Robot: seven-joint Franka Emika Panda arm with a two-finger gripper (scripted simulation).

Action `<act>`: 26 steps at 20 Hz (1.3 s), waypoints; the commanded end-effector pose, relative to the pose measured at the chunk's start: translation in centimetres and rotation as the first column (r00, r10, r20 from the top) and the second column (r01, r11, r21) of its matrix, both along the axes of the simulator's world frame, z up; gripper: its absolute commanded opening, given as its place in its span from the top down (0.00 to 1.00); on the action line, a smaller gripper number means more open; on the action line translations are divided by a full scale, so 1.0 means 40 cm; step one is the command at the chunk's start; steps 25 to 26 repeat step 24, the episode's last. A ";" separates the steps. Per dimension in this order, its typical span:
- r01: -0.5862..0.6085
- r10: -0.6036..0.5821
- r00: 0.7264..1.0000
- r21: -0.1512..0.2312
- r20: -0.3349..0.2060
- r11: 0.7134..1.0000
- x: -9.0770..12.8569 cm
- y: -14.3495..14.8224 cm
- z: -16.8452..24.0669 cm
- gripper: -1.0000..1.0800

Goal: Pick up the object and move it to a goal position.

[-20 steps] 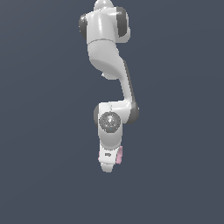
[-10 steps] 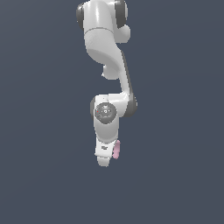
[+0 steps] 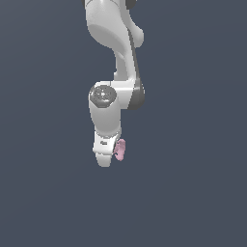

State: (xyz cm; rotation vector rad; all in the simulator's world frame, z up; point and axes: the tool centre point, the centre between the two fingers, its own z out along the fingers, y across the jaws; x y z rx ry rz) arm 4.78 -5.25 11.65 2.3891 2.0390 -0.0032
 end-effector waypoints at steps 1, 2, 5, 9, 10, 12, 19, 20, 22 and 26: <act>0.000 0.000 1.000 -0.001 0.000 1.000 -0.030 -0.025 0.052 1.00; 0.000 0.000 1.000 -0.001 0.000 1.000 -0.042 -0.036 0.073 1.00; 0.000 0.000 1.000 -0.001 0.000 1.000 -0.077 -0.066 0.136 1.00; 0.000 0.000 1.000 0.000 0.001 1.000 -0.119 -0.103 0.212 1.00; 0.000 0.000 1.000 0.000 0.001 1.000 -0.128 -0.111 0.229 1.00; 0.000 0.000 1.000 0.001 0.001 1.000 -0.144 -0.127 0.261 1.00; 0.000 0.000 1.000 0.002 0.001 1.000 -0.182 -0.164 0.337 1.00; 0.000 0.000 1.000 0.002 0.001 1.000 -0.184 -0.167 0.343 1.00; 0.000 0.000 1.000 0.002 0.001 1.000 -0.188 -0.171 0.352 1.00; 0.000 0.000 1.000 0.002 0.001 1.000 -0.189 -0.173 0.355 1.00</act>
